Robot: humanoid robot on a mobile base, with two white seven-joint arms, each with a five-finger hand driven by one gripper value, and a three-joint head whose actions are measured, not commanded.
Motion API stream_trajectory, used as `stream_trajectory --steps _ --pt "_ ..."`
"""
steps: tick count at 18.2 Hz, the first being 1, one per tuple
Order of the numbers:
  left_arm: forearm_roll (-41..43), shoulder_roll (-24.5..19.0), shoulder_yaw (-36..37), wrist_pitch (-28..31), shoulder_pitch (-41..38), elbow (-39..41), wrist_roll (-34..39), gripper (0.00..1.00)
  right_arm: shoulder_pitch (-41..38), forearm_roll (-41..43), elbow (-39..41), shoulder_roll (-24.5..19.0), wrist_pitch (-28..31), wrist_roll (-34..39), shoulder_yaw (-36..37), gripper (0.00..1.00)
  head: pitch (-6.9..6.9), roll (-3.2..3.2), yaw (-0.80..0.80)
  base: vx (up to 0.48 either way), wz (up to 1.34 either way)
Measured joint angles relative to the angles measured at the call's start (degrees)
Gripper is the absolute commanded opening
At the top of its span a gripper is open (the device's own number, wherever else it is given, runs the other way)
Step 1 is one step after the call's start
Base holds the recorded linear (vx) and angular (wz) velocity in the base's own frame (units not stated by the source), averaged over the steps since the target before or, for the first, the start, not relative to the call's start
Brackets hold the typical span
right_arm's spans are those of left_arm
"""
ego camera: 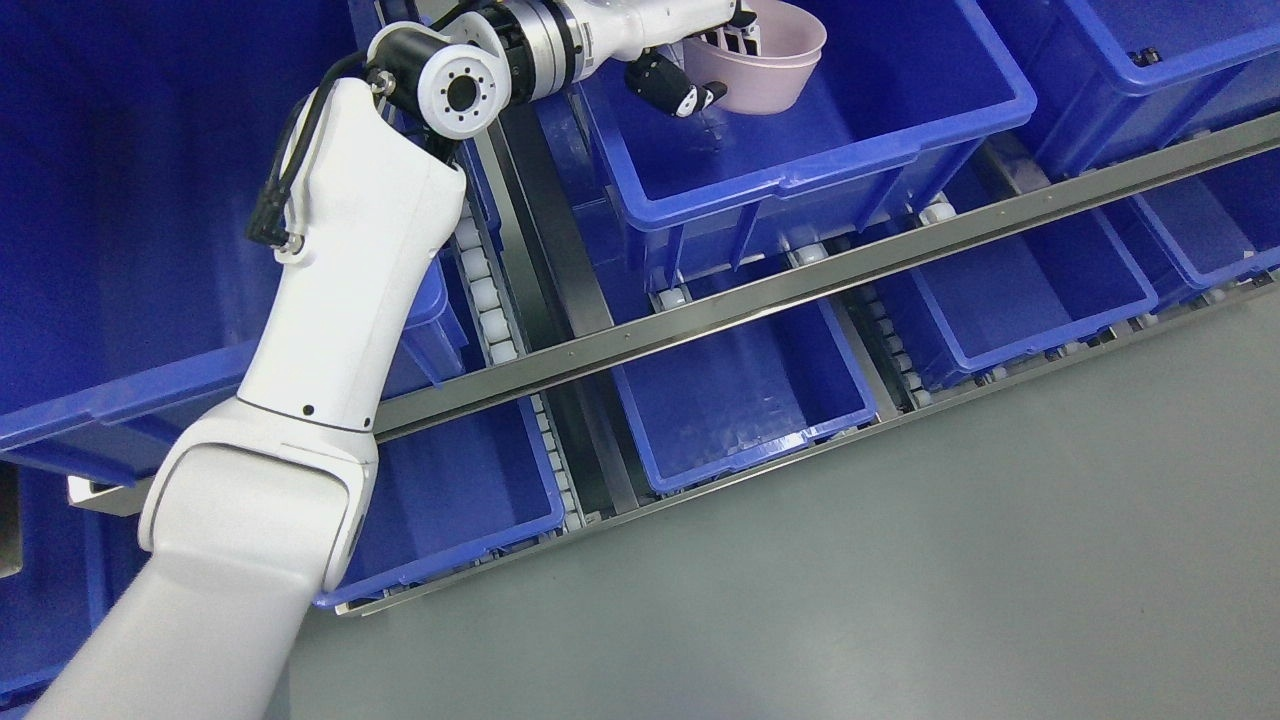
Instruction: Stack pink IKEA bowls on left shelf middle
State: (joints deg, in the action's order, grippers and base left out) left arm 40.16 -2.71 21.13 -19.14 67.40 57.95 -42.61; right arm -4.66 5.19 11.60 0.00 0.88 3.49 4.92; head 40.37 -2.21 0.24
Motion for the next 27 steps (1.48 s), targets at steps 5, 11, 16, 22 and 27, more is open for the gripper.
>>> stream_trajectory --steps 5,11,16,22,27 --pt "-0.58 0.94 -1.99 0.00 -0.68 -0.50 2.01 0.53 0.00 0.00 0.00 0.00 0.00 0.01 0.00 1.00 0.00 0.00 0.00 0.000 0.00" --pt "-24.35 1.84 -5.77 6.96 -1.31 0.32 31.11 1.00 0.00 0.00 0.00 0.00 0.01 0.08 0.00 1.00 0.00 0.00 0.00 0.000 0.00" --pt "-39.72 2.18 -6.68 28.09 -4.07 8.20 36.07 1.00 0.01 0.00 0.00 0.00 0.03 0.28 0.00 1.00 0.00 0.00 0.00 0.000 0.00" --pt "-45.34 2.39 -5.64 37.00 -12.49 19.95 36.81 1.00 0.01 0.00 0.01 0.00 0.03 0.17 0.00 1.00 0.00 0.00 0.00 -0.057 0.03" --pt "-46.92 2.51 -3.47 29.86 -23.37 29.39 40.77 1.00 0.00 0.00 0.00 0.00 0.03 0.00 0.00 1.00 0.00 0.00 0.00 -0.174 0.06"
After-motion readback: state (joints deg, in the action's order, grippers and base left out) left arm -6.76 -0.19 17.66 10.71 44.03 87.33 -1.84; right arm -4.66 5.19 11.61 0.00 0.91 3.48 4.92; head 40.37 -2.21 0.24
